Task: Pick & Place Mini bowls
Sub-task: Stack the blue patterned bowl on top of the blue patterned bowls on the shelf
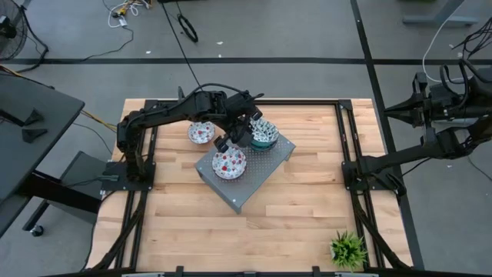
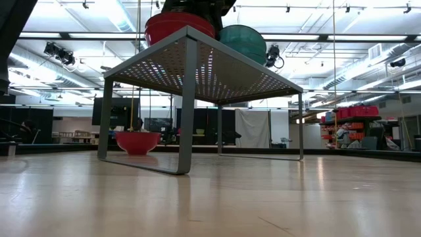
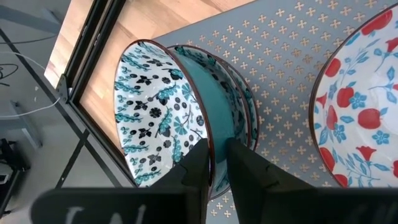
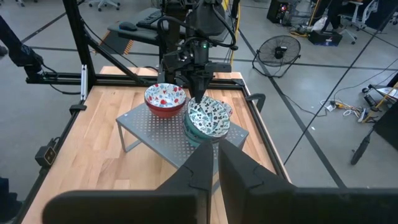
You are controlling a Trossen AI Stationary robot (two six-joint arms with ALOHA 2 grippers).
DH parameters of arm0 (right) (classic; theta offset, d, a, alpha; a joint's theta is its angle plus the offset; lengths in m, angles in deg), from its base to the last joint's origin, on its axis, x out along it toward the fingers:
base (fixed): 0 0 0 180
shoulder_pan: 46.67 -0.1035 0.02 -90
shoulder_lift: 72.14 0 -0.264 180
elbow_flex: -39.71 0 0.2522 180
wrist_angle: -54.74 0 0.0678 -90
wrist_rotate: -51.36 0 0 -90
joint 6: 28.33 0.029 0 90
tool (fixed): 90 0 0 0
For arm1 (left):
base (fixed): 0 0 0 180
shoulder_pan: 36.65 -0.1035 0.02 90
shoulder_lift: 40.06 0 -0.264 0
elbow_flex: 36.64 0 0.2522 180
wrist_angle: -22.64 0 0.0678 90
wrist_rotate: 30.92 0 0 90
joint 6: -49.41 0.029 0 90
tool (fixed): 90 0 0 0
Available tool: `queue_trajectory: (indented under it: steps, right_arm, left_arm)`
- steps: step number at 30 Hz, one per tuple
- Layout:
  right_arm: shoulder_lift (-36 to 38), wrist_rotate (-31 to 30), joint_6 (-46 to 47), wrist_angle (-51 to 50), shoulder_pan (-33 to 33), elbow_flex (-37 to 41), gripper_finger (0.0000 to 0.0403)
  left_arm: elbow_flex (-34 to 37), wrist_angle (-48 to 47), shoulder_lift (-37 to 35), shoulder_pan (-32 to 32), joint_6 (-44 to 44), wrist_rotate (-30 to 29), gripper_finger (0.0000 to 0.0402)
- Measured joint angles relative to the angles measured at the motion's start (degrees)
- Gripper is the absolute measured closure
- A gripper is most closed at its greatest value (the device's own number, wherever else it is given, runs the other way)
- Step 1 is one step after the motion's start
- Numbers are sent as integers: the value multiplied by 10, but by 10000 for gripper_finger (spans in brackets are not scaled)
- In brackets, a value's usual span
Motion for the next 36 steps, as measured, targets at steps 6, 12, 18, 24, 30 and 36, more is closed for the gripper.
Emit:
queue_trajectory:
  steps: [6, 12, 18, 24, 30, 36]
  right_arm:
    - [0, 0, 0, 0, 0, 0, 376]
    - [0, 0, 0, 0, 0, 0, 376]
    - [0, 0, 0, 0, 0, 0, 376]
    - [0, 0, 0, 0, 0, 0, 376]
    - [0, 0, 0, 0, 0, 0, 376]
    - [0, 0, 0, 0, 0, 0, 376]
  left_arm:
    - [0, 1, 0, 0, 0, 0, 312]
    - [0, 3, 0, 0, -2, -7, 277]
    - [0, 5, 0, 7, -11, -34, 264]
    - [0, 1, -11, 14, -36, -45, 262]
    - [0, 0, -23, 17, -115, -45, 268]
    - [0, -23, -23, 9, -177, -45, 305]
